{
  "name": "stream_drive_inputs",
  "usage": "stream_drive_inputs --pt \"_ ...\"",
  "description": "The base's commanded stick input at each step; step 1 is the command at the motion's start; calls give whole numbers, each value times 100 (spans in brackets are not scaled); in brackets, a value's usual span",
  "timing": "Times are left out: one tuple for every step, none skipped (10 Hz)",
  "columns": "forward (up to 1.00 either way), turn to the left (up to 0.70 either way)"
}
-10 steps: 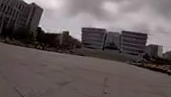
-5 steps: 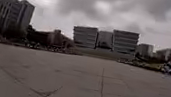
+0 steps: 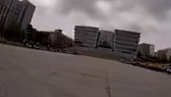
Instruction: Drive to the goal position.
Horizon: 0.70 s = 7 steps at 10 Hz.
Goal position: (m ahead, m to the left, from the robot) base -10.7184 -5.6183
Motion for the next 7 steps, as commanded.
stream_drive_inputs --pt "100 0" --pt "100 -1" --pt "100 -24" --pt "100 -24" --pt "100 -24" --pt "100 -24" --pt "100 -24"
